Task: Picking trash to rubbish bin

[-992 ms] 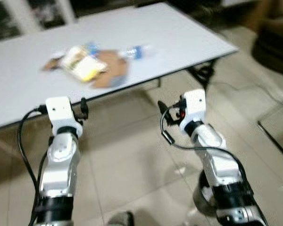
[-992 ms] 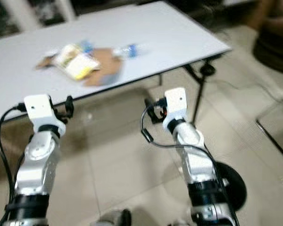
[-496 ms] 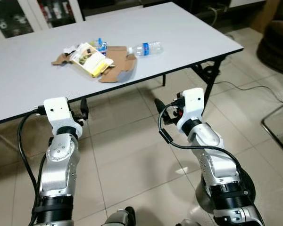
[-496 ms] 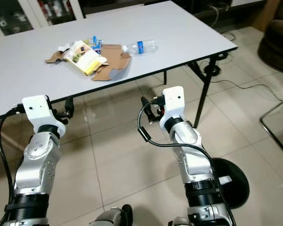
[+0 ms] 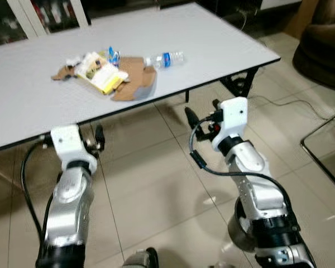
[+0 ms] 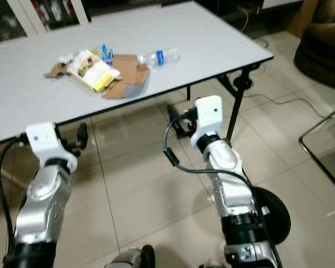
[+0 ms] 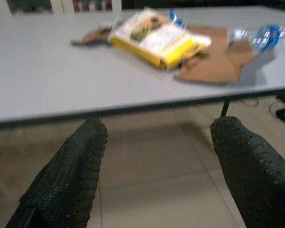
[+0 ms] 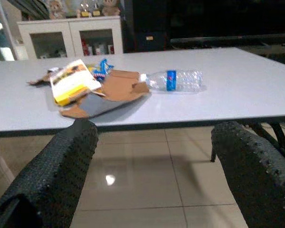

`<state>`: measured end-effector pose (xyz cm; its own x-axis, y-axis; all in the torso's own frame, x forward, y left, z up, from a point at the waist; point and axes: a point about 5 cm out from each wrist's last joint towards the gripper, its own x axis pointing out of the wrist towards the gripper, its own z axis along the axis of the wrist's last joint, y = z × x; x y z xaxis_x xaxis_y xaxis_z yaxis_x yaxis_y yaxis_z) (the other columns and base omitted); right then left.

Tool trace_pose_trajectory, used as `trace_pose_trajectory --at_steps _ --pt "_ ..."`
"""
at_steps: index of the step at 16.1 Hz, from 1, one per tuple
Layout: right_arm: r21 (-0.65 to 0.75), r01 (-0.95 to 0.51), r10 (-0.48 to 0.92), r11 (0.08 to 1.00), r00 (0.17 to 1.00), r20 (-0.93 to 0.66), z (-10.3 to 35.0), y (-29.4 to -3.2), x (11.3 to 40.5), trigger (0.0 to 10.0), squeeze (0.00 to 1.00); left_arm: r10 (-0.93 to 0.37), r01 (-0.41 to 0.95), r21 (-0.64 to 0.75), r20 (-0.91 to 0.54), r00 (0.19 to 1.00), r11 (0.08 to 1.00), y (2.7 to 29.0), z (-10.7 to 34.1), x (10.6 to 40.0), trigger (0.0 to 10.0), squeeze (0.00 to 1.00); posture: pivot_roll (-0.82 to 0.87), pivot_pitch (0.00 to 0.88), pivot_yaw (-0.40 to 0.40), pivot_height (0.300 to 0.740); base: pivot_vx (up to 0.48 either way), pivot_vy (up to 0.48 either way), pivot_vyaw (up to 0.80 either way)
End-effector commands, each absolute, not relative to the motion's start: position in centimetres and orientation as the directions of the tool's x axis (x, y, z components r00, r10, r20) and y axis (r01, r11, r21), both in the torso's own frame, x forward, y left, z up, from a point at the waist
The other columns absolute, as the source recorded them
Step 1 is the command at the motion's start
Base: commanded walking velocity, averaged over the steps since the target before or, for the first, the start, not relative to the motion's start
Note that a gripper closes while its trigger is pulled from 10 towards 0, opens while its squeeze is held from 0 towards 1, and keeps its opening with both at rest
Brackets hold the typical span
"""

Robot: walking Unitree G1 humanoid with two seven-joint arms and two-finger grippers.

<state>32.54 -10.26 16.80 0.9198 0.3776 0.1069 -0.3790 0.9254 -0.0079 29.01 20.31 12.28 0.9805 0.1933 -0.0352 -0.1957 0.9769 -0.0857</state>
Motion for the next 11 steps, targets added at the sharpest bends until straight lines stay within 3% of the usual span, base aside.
trace_pose_trajectory --at_steps 1,4,11 --pt "-0.01 -0.395 0.393 0.919 0.912 0.119 16.9 -10.0 32.6 10.0 0.0 0.183 -0.184 -0.088 -0.026 0.983 0.979 20.3 12.6 28.7 10.0 0.0 -0.08 0.123 0.073 0.74 0.0 0.0 0.0" --pt "-0.01 -0.4 0.398 0.916 0.909 0.123 16.9 -9.6 32.7 10.0 0.0 0.153 -0.155 -0.097 -0.02 0.988 0.983 19.8 12.4 28.1 10.0 0.0 -0.07 0.12 0.07 0.74 0.226 0.0 0.0" --pt "-0.011 -0.402 0.401 0.915 0.909 0.119 16.7 -9.5 32.6 10.0 0.0 0.135 -0.133 -0.099 0.005 0.991 0.986 19.6 13.4 28.7 10.0 0.0 -0.08 0.119 0.073 0.74 0.417 0.034 0.0"
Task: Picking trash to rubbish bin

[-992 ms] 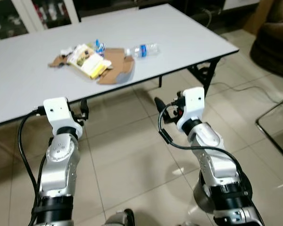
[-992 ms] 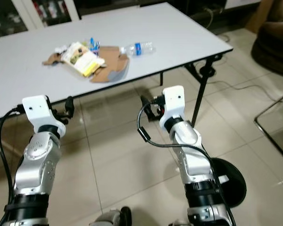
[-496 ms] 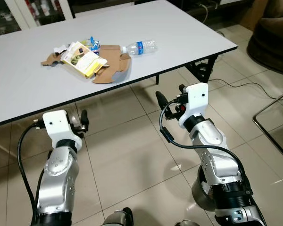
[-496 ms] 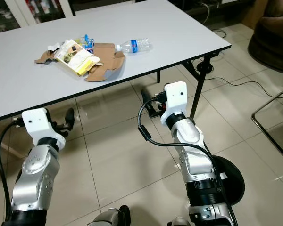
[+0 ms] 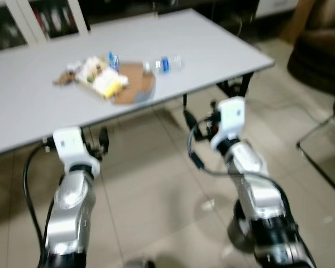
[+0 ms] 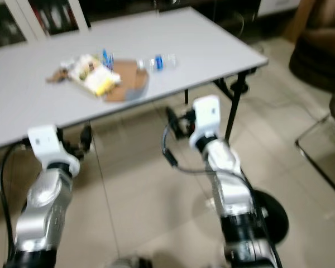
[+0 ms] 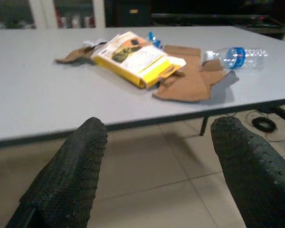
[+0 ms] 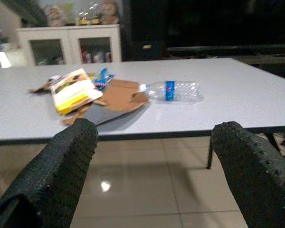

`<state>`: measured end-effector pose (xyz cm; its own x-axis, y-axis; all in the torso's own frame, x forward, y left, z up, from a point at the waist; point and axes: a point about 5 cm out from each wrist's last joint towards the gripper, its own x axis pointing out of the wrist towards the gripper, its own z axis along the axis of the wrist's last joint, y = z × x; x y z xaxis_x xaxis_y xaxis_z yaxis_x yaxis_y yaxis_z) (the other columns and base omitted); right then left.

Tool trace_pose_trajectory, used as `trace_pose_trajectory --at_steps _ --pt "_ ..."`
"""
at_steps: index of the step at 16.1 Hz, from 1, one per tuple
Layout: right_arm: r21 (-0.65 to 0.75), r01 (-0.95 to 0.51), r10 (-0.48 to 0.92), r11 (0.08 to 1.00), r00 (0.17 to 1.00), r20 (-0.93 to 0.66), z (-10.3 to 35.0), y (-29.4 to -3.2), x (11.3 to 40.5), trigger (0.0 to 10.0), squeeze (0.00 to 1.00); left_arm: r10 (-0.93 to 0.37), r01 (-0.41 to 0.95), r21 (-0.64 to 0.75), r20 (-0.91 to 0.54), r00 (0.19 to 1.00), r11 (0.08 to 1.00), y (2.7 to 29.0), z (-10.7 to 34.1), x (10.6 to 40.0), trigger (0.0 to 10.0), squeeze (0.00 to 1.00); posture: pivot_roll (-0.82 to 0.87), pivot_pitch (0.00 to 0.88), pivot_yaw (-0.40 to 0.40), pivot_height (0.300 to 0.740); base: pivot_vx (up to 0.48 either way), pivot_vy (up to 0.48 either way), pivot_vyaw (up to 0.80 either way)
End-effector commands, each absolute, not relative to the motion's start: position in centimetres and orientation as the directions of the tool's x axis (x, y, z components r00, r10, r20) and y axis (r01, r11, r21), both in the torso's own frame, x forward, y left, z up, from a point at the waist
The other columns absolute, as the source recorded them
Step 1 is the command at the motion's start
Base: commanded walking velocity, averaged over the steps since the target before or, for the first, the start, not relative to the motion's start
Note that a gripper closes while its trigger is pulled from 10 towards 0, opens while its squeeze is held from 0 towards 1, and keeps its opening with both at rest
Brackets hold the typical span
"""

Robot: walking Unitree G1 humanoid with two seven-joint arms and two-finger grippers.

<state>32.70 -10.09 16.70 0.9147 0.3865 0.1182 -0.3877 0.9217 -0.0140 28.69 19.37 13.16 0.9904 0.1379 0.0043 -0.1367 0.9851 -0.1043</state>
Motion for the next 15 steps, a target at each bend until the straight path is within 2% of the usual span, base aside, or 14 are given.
trace_pose_trajectory --at_steps 1,6,13,15 --pt "-0.011 -0.402 0.401 0.915 0.909 0.119 16.68 -9.55 32.64 10.0 0.0 0.133 -0.132 -0.101 0.01 0.991 0.986 19.55 13.53 28.72 10.0 0.0 -0.08 0.115 0.073 0.74 0.42 0.0 0.0" --pt "-0.012 -0.407 0.406 0.913 0.907 0.114 16.59 -9.48 32.65 10.0 0.0 0.132 -0.13 -0.102 0.012 0.991 0.986 19.47 13.59 28.7 10.0 0.0 -0.08 0.115 0.073 0.74 0.417 0.0 0.0" --pt "0.004 -0.425 0.422 0.905 0.901 0.096 16.23 -9.1 32.53 10.0 0.0 0.132 -0.13 -0.095 0.012 0.991 0.987 19.35 13.7 28.77 10.0 0.0 -0.08 0.12 0.076 0.74 0.412 0.244 0.0" --pt "0.009 -0.429 0.426 0.903 0.9 0.093 16.17 -8.97 32.46 10.0 0.0 0.141 -0.14 -0.089 0.006 0.99 0.986 19.25 13.62 28.77 10.0 0.0 -0.08 0.125 0.075 0.74 0.0 0.0 0.0"
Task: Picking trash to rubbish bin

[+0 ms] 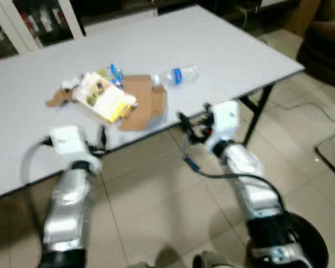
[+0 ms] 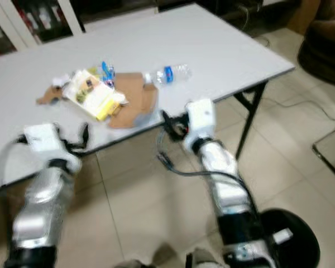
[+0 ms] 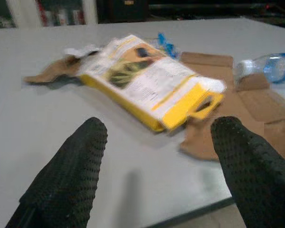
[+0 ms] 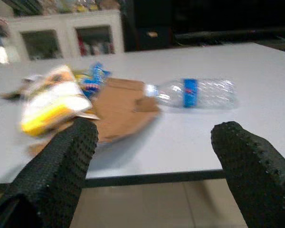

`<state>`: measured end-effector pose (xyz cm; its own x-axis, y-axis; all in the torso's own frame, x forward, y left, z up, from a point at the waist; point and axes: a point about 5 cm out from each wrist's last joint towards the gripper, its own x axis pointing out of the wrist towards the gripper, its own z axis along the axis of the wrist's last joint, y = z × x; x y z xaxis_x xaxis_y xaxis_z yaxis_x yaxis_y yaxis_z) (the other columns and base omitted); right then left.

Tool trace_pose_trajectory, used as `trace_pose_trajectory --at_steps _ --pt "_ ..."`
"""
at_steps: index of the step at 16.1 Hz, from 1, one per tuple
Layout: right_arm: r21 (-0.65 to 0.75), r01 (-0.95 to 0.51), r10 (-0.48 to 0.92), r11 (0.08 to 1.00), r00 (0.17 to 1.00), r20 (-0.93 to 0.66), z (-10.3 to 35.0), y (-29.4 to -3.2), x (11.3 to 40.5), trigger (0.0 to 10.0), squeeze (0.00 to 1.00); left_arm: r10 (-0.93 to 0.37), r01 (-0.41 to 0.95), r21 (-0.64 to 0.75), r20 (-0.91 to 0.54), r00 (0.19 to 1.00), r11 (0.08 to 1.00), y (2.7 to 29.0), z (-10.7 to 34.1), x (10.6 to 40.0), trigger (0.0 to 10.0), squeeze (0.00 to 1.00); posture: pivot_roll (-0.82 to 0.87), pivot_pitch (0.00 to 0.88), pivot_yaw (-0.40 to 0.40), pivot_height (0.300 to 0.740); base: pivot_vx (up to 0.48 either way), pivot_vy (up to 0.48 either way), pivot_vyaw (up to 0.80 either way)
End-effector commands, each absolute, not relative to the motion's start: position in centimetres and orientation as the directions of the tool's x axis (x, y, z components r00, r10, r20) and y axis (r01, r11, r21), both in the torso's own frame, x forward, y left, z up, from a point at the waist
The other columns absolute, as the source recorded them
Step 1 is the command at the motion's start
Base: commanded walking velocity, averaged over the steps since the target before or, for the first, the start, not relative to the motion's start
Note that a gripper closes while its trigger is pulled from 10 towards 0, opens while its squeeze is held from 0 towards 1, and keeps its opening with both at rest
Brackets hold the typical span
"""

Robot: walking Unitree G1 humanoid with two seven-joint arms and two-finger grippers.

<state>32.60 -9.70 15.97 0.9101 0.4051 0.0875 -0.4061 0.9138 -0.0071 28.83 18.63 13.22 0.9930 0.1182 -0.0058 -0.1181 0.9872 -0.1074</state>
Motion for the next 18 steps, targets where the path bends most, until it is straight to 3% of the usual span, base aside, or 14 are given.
trace_pose_trajectory --at_steps 1,7,16,17,18 --pt "0.012 -0.43 0.427 0.903 0.899 0.094 16.2 -8.9 32.4 10.0 0.0 0.14 -0.139 -0.087 0.008 0.99 0.986 19.2 13.6 28.8 10.0 0.0 -0.08 0.125 0.075 0.74 0.0 0.0 0.0" --pt "0.118 -0.489 0.491 0.864 0.871 0.009 15.3 -8.3 32.4 10.0 0.0 0.176 -0.175 -0.039 0.022 0.984 0.984 19.4 13.9 28.6 10.0 0.0 -0.07 0.137 0.066 0.74 0.0 0.0 0.0" --pt "0.103 -0.487 0.495 0.867 0.865 -0.079 14.6 -7.4 33.2 10.0 0.0 0.202 -0.202 -0.028 0.003 0.979 0.979 19.5 13.5 27.2 10.0 0.0 -0.05 0.189 0.047 0.74 0.0 0.0 0.0" --pt "0.108 -0.478 0.486 0.872 0.871 -0.071 14.8 -7.6 33.2 10.0 1.0 0.203 -0.203 -0.026 -0.003 0.979 0.979 19.5 13.3 26.9 10.0 0.0 -0.05 0.195 0.049 0.74 0.0 0.0 0.0" --pt "0.096 -0.468 0.474 0.878 0.879 -0.05 15.1 -7.9 33.4 10.0 1.0 0.204 -0.204 -0.025 -0.009 0.979 0.979 19.7 13.2 26.7 10.0 0.0 -0.05 0.198 0.049 0.74 0.0 0.0 0.0"
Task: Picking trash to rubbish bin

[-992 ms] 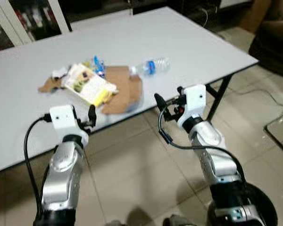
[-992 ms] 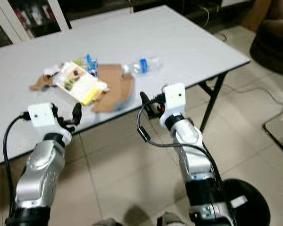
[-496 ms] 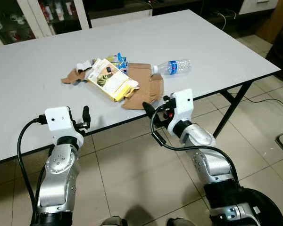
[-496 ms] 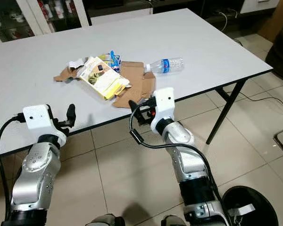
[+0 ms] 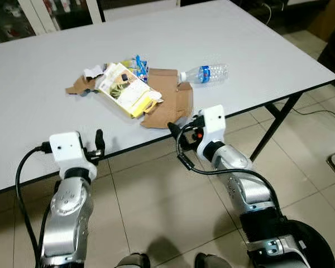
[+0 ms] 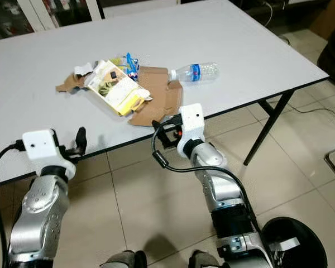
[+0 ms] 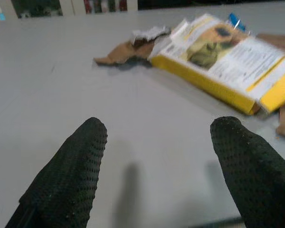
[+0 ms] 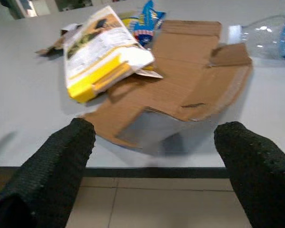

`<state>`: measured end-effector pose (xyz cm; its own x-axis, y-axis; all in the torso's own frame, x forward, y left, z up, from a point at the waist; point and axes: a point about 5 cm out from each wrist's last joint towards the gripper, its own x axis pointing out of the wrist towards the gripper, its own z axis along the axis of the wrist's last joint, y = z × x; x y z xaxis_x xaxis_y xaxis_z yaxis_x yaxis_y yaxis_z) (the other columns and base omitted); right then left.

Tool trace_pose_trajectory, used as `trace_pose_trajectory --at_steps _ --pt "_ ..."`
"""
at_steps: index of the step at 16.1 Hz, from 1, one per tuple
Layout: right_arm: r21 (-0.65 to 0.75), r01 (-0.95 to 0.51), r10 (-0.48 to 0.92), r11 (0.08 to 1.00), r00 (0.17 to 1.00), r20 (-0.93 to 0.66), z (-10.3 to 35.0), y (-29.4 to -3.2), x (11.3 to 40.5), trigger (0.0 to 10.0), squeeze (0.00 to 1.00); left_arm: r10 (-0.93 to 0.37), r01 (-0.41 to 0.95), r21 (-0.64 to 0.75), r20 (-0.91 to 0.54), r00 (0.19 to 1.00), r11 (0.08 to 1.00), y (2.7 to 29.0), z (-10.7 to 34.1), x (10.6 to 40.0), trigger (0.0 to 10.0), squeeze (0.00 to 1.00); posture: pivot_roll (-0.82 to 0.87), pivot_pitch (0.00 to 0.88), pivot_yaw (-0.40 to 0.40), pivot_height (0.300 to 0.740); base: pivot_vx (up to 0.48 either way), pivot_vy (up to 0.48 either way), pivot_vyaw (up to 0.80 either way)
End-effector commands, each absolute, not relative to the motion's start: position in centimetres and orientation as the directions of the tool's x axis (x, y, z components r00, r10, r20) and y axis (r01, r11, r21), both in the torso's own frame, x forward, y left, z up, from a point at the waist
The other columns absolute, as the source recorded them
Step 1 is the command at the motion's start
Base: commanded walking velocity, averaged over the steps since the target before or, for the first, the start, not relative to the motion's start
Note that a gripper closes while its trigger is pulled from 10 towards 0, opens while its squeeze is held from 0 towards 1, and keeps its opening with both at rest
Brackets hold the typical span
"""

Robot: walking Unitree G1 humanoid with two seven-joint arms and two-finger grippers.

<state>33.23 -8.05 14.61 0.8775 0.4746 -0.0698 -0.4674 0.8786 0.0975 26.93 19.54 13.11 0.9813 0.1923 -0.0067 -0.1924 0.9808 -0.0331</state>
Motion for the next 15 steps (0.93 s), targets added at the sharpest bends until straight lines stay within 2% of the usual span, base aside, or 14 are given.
trace_pose_trajectory --at_steps 1,7,8,9,15 --pt "0.088 -0.464 0.469 0.881 0.883 -0.038 15.3 -8.1 33.4 10.0 1.0 0.204 -0.205 -0.023 -0.012 0.979 0.979 19.7 13.1 26.6 10.0 0.0 -0.05 0.202 0.05 0.74 0.0 0.0 0.0" --pt "0.092 -0.438 0.443 0.894 0.896 -0.042 15.6 -8.6 33.6 10.0 1.0 0.17 -0.17 -0.05 0.003 0.985 0.984 18.9 13.4 26.6 10.0 0.0 -0.05 0.201 0.043 0.74 0.0 0.0 0.0" --pt "0.091 -0.436 0.441 0.895 0.897 -0.044 15.5 -8.4 33.7 10.0 1.0 0.157 -0.156 -0.055 0.012 0.988 0.986 18.7 13.5 26.5 10.0 0.41 -0.05 0.198 0.044 0.74 0.0 0.0 0.0" --pt "0.09 -0.436 0.441 0.895 0.896 -0.047 15.4 -8.2 33.7 10.0 1.0 0.152 -0.151 -0.058 0.019 0.988 0.987 18.7 13.6 26.5 10.0 1.0 -0.04 0.196 0.045 0.74 0.0 0.0 0.0" --pt "0.105 -0.427 0.435 0.898 0.898 -0.061 15.0 -7.8 33.7 10.0 1.0 0.178 -0.178 -0.029 0.009 0.984 0.984 19.4 13.7 26.3 10.0 1.0 -0.02 0.197 0.052 0.74 0.0 0.0 0.0"
